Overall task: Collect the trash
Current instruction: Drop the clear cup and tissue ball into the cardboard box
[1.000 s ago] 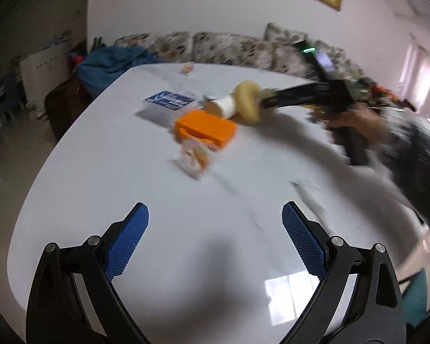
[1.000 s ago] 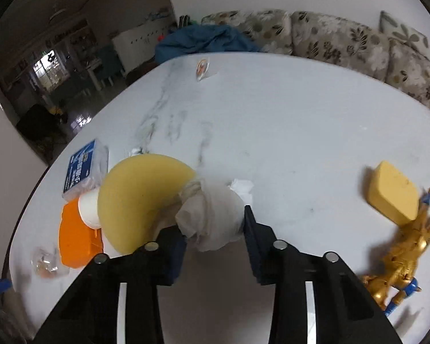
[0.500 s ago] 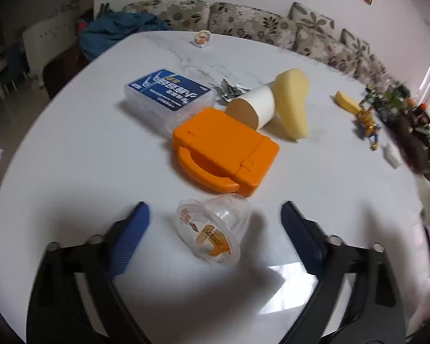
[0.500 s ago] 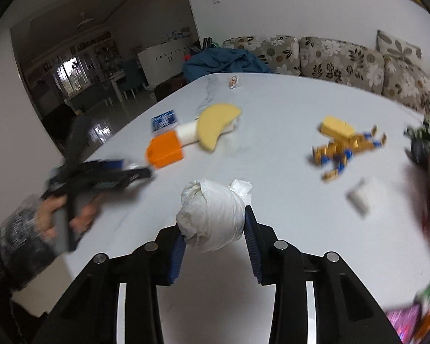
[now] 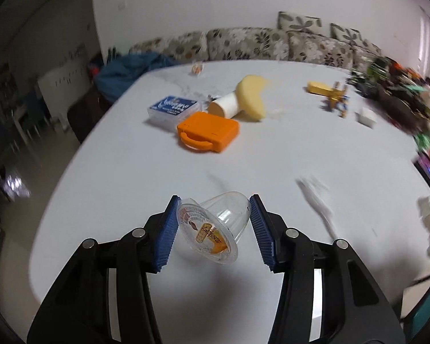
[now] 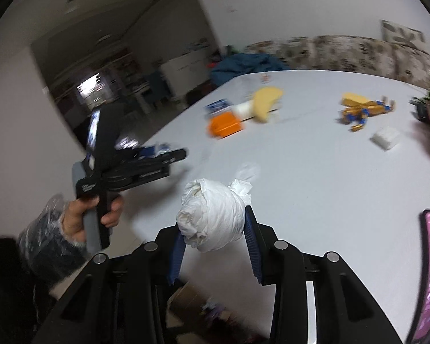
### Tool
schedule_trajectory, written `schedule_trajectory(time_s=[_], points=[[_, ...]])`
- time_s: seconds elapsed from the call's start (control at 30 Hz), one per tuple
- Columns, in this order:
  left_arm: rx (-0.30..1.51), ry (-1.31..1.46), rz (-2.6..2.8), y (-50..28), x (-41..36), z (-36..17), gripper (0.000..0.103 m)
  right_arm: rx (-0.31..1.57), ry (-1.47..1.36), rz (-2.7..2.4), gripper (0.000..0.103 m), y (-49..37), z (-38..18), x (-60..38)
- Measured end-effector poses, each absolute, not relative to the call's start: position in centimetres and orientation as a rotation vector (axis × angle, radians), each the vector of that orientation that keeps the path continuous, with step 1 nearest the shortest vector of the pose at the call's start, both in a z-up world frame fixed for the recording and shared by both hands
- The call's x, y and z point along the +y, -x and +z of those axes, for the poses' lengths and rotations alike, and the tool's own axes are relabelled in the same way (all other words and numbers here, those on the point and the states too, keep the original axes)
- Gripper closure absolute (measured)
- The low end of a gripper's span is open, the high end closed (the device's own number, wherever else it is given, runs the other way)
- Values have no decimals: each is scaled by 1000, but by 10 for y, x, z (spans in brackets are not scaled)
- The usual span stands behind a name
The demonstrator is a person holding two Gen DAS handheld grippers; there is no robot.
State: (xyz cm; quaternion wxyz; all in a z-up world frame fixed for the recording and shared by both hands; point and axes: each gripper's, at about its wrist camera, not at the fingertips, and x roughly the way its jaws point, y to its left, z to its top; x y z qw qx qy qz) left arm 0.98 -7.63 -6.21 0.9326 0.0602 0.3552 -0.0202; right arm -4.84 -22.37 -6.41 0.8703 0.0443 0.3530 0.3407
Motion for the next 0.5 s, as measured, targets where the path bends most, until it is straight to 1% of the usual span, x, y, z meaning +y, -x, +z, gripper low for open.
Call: schedule_trajectory(time_s=[0.1, 0.17, 0.27, 0.33, 0.37, 0.4, 0.43, 0.5], points=[[762, -97, -132, 41, -81, -58, 55, 804, -63, 834, 64, 86, -77, -213], [817, -91, -225, 79, -86, -67, 54, 890, -58, 886, 64, 107, -97, -208], [939, -111, -293, 112, -90, -103, 54, 1017, -19, 874, 64, 121, -137, -200], [1065, -121, -313, 117, -92, -146, 51, 1082, -7, 839, 60, 118, -165, -195], [1125, -111, -321, 115, -91, -166, 33, 1108, 24, 799, 54, 114, -182, -190], [1197, -77, -365, 108, -89, -189, 25, 1126, 50, 770, 40, 109, -194, -186], [1236, -59, -366, 102, -87, -205, 21, 1133, 66, 754, 39, 106, -202, -183], [1307, -33, -373, 87, -82, -231, 21, 1144, 76, 745, 39, 101, -205, -182]])
